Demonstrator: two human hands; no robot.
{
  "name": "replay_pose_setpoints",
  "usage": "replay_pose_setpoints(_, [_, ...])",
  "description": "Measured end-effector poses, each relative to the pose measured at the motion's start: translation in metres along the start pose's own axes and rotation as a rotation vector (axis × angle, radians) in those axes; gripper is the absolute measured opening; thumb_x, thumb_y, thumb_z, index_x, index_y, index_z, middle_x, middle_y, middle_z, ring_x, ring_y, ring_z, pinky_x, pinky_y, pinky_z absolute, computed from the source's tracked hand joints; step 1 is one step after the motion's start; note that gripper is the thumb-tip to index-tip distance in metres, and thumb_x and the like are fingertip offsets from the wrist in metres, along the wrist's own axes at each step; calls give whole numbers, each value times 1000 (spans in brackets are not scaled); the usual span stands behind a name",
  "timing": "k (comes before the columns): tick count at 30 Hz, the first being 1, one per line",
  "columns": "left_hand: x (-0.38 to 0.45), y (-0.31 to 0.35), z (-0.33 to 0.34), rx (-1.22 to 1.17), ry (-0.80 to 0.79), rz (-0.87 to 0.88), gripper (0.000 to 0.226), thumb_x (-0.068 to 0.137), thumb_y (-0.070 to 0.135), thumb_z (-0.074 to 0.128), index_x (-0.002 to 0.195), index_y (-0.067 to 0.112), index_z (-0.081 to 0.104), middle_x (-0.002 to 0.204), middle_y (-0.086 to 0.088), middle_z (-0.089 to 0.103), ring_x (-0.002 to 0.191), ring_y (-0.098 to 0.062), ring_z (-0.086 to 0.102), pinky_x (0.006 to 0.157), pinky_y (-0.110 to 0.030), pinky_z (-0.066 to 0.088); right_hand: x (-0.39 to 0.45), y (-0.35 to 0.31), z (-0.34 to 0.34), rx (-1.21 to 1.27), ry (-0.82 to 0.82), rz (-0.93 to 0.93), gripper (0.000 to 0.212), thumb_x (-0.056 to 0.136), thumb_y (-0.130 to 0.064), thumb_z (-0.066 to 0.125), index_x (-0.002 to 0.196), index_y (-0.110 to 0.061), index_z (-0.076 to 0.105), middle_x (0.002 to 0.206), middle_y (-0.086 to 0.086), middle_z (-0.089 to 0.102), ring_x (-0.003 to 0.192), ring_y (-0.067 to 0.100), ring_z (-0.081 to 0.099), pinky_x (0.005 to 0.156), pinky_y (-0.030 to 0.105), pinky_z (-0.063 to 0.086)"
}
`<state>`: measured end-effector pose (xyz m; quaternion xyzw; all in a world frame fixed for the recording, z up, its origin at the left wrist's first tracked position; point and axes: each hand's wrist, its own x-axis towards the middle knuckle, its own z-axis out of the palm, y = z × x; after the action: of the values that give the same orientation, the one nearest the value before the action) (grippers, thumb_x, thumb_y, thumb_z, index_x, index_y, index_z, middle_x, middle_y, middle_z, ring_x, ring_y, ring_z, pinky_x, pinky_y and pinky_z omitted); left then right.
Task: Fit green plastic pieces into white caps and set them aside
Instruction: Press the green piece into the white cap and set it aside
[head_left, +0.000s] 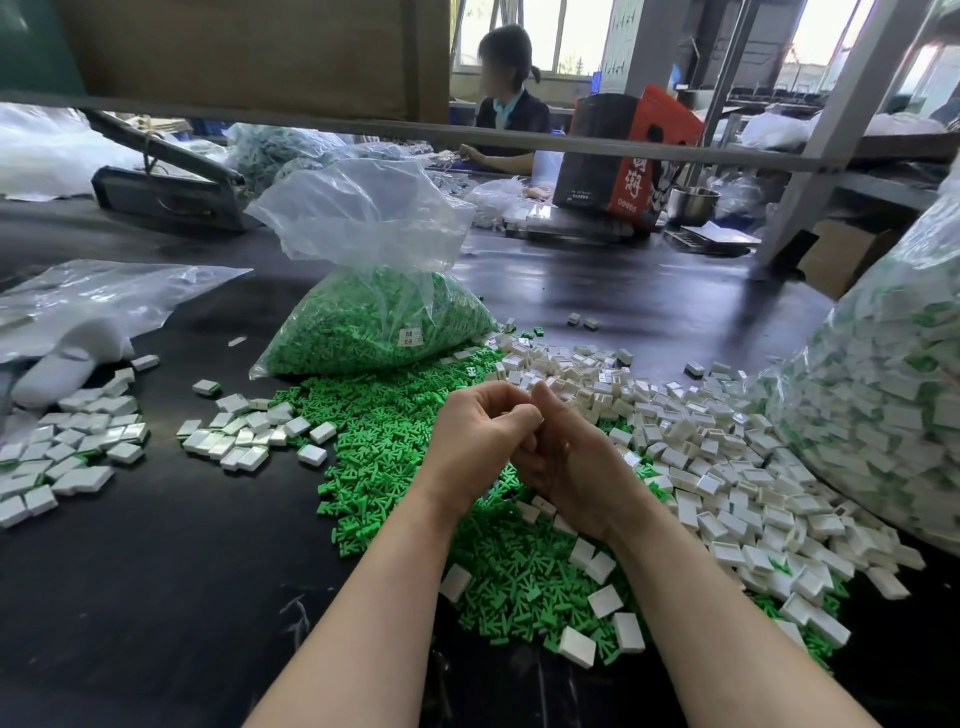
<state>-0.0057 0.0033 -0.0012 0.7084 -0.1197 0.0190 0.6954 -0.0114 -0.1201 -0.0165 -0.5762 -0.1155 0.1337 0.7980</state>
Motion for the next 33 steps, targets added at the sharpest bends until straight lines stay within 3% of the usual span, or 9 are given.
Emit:
replay_pose_setpoints(6, [0, -1, 4, -12, 22, -7, 13, 87, -1, 56, 85, -13, 61, 59, -5, 59, 55, -17, 55, 55, -28, 50, -1, 2, 2, -40, 20, -28, 39, 90, -53, 49, 64, -28, 63, 63, -4, 31, 57, 11, 21, 59, 34, 9])
replay_pose_setpoints(10, [-1, -1, 4, -26, 18, -28, 16, 88, -1, 54, 89, -16, 59, 60, -7, 56, 50, -11, 53, 48, -21, 47, 1, 5, 0, -77, 38, -34, 40, 90, -55, 50, 73, -23, 65, 65, 0, 26, 62, 19, 14, 59, 37, 9])
replay_pose_setpoints(15, [0, 0, 6, -19, 28, -44, 17, 89, 0, 54, 89, -17, 59, 64, -7, 56, 49, -7, 52, 47, -18, 46, 3, 7, 0, -109, 26, -51, 39, 89, -59, 48, 76, -28, 70, 67, -1, 29, 59, 14, 20, 58, 35, 11])
replay_pose_setpoints(20, [1, -1, 6, 1, 51, -42, 19, 90, 1, 54, 89, -18, 57, 64, -6, 55, 49, -5, 50, 47, -17, 45, 4, 8, -2, -136, 13, -30, 49, 92, -57, 45, 94, -11, 62, 69, 1, 28, 61, 14, 20, 60, 37, 10])
replay_pose_setpoints(23, [2, -2, 6, 18, 49, -39, 19, 89, 2, 53, 90, -16, 58, 66, -9, 55, 55, -12, 50, 49, -20, 46, 4, 7, -3, -134, 30, -9, 58, 89, -56, 45, 112, -4, 56, 70, 2, 32, 61, 13, 23, 64, 39, 10])
replay_pose_setpoints(26, [2, 0, 5, 3, 35, -21, 21, 87, 6, 55, 90, -15, 59, 68, -16, 58, 63, -19, 53, 55, -27, 49, 3, 7, -3, -122, 39, -15, 51, 90, -53, 46, 104, -5, 58, 69, 0, 32, 60, 12, 24, 63, 37, 11])
replay_pose_setpoints(29, [3, 1, 5, -14, 15, -16, 35, 80, 16, 55, 95, -15, 61, 86, -32, 65, 70, -23, 58, 67, -41, 54, 3, 7, -3, -80, 42, -35, 36, 90, -48, 49, 89, -15, 63, 64, -4, 33, 56, 8, 26, 56, 29, 16])
replay_pose_setpoints(31, [2, 0, 3, 13, 9, -7, 26, 87, 9, 55, 95, -15, 61, 81, -29, 65, 68, -19, 58, 64, -35, 53, 4, 8, -3, -79, 40, -34, 37, 91, -49, 49, 87, -12, 56, 62, -4, 32, 55, 8, 26, 54, 29, 16])
replay_pose_setpoints(33, [2, -1, 2, 28, 16, -4, 20, 91, 4, 53, 92, -15, 60, 68, -13, 61, 58, -12, 55, 55, -23, 50, 4, 8, -2, -99, 31, -29, 40, 92, -52, 47, 87, -12, 50, 62, -4, 32, 55, 9, 24, 55, 30, 15])
